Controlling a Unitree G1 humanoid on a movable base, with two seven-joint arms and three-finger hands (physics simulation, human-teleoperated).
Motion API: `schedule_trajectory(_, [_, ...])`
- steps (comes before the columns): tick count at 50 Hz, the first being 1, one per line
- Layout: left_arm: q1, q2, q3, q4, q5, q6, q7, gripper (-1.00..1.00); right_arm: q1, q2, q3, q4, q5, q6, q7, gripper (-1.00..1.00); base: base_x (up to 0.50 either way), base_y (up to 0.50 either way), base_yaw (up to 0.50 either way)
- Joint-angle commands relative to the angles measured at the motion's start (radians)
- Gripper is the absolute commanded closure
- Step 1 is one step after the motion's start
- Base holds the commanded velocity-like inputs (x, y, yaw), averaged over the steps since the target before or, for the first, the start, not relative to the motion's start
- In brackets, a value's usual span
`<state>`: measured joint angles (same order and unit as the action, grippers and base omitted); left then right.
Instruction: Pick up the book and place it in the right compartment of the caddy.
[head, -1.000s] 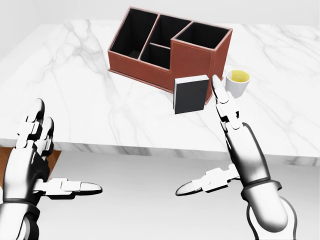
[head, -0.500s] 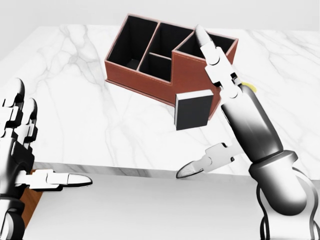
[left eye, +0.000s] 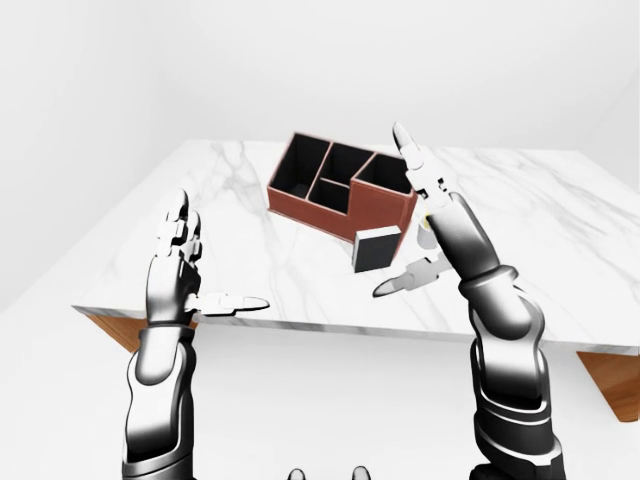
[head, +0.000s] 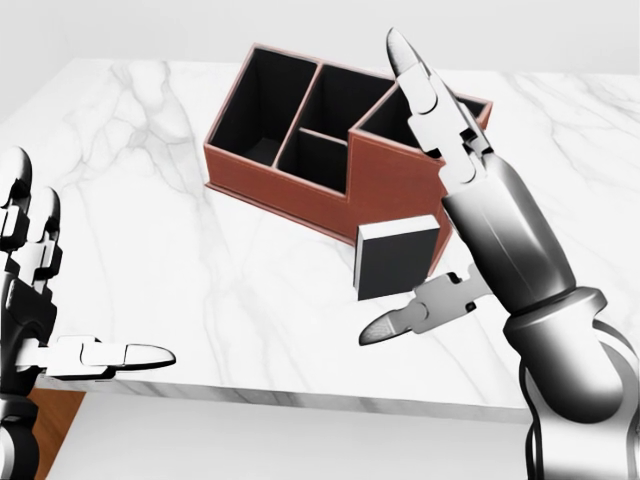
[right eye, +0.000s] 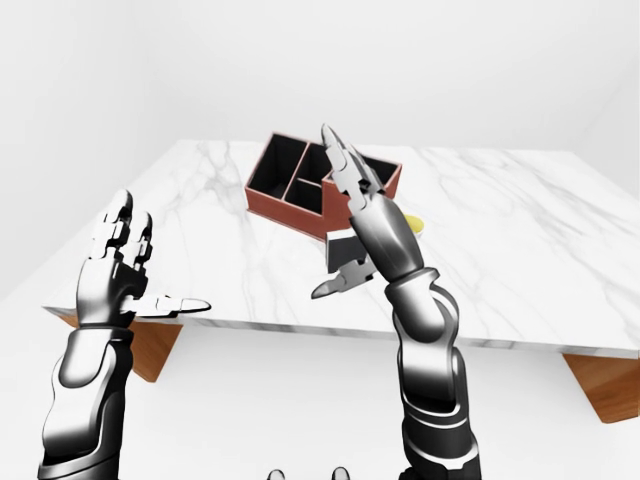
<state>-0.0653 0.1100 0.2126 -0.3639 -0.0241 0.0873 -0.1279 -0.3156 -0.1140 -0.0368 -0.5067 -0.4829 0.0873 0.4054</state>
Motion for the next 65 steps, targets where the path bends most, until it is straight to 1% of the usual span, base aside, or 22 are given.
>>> schedule_trajectory(1, [0.009, 0.001, 0.005, 0.011, -0.001, 0.0, -0.001, -1.0, -0.011, -0.003, -0.007, 0.006, -0.023, 0.0, -0.005, -1.0, 0.25, 0.16, 0.0])
schedule_trajectory(20, [0.013, 0.0, 0.003, 0.018, 0.004, 0.0, -0.003, -1.0, -0.019, -0.009, -0.016, 0.006, -0.009, 0.0, -0.003, -1.0, 0.25, 0.1, 0.0])
schedule_trajectory(36, [0.014, 0.0, 0.004, 0.004, 0.01, 0.0, -0.006, -1.0, -0.002, -0.005, -0.002, 0.013, -0.027, 0.0, -0.002, -1.0, 0.26, 0.03, 0.0])
schedule_trajectory(51, [0.008, -0.001, 0.003, 0.0, 0.012, 0.0, -0.001, -1.0, 0.005, 0.007, 0.008, -0.001, -0.034, 0.0, 0.02, -1.0, 0.24, 0.03, 0.0])
schedule_trajectory(65, [0.02, -0.005, 0.004, -0.033, 0.01, 0.0, -0.006, -1.0, 0.005, 0.013, 0.013, -0.015, -0.039, 0.0, 0.021, -1.0, 0.19, 0.02, 0.0])
